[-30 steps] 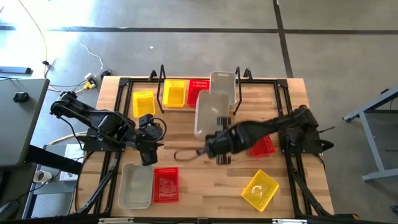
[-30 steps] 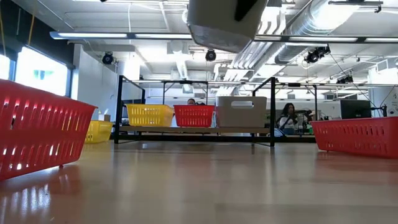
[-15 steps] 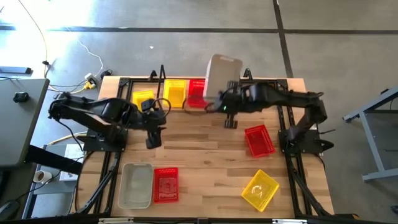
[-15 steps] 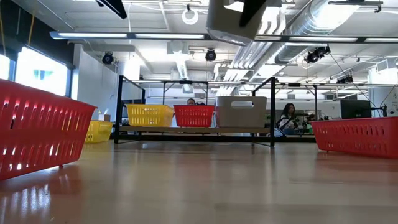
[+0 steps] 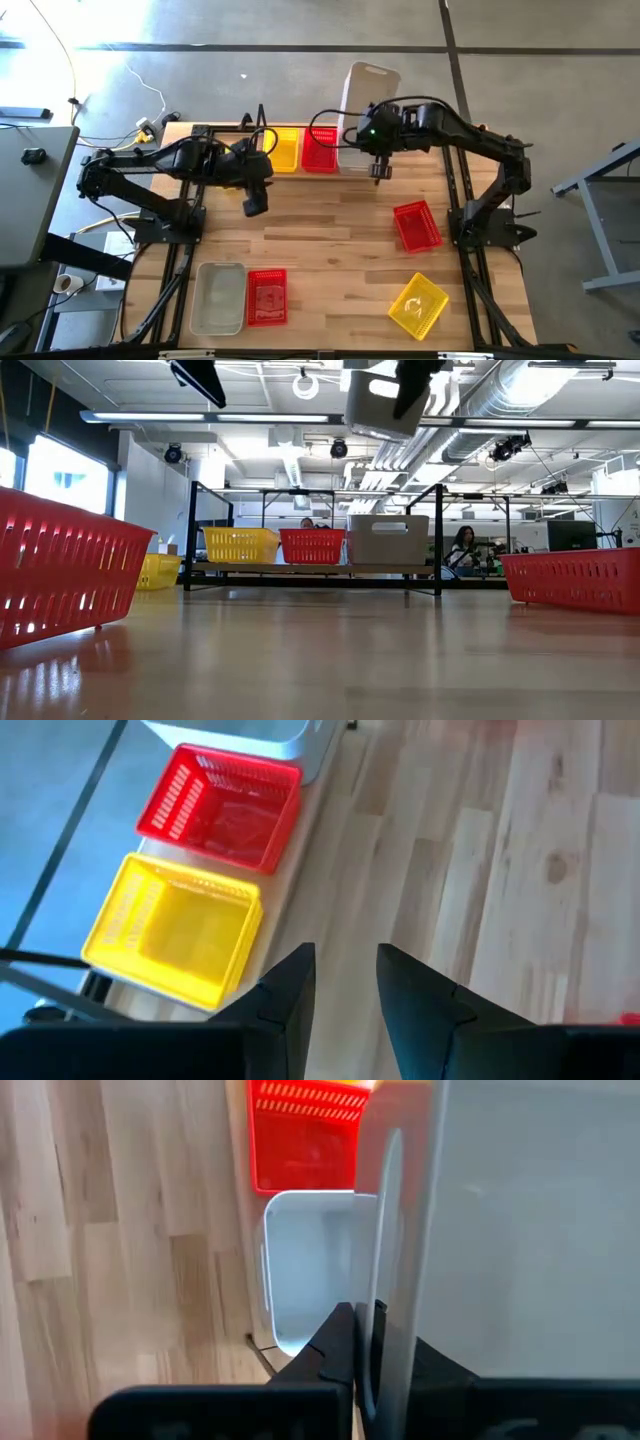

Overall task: Stack baskets on shelf by color
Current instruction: Stack the right white bin on top of the white bin on the shelf

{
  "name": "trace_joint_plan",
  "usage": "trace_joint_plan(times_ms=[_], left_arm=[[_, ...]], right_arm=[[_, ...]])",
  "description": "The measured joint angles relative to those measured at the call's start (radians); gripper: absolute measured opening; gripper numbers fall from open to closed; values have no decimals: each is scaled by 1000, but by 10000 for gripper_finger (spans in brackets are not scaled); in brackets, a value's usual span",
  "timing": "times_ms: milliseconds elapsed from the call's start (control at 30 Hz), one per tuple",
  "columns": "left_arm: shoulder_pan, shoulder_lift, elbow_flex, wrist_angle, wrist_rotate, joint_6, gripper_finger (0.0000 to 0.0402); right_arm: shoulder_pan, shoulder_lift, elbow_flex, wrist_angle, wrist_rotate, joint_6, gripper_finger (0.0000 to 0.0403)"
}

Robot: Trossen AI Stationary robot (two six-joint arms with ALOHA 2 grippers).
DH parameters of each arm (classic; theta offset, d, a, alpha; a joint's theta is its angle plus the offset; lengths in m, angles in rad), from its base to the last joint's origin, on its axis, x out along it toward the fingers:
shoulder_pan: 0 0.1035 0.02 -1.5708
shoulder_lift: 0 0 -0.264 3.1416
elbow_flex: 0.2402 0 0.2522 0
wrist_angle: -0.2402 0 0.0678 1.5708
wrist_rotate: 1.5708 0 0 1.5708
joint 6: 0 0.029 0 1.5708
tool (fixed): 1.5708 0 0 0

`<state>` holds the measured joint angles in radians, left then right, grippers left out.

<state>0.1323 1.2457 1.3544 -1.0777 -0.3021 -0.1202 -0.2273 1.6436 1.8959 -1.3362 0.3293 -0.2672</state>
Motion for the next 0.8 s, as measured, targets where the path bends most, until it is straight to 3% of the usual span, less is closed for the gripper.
trace_joint_plan(times_ms=[367,800], left_arm=[[82,0,0,52,56,6,99],[105,0,0,52,56,-22,99]], right_arm=[[-44,-5,-254,120,-137,-81,0],[-149,-4,-375,224,-232,-162,0]])
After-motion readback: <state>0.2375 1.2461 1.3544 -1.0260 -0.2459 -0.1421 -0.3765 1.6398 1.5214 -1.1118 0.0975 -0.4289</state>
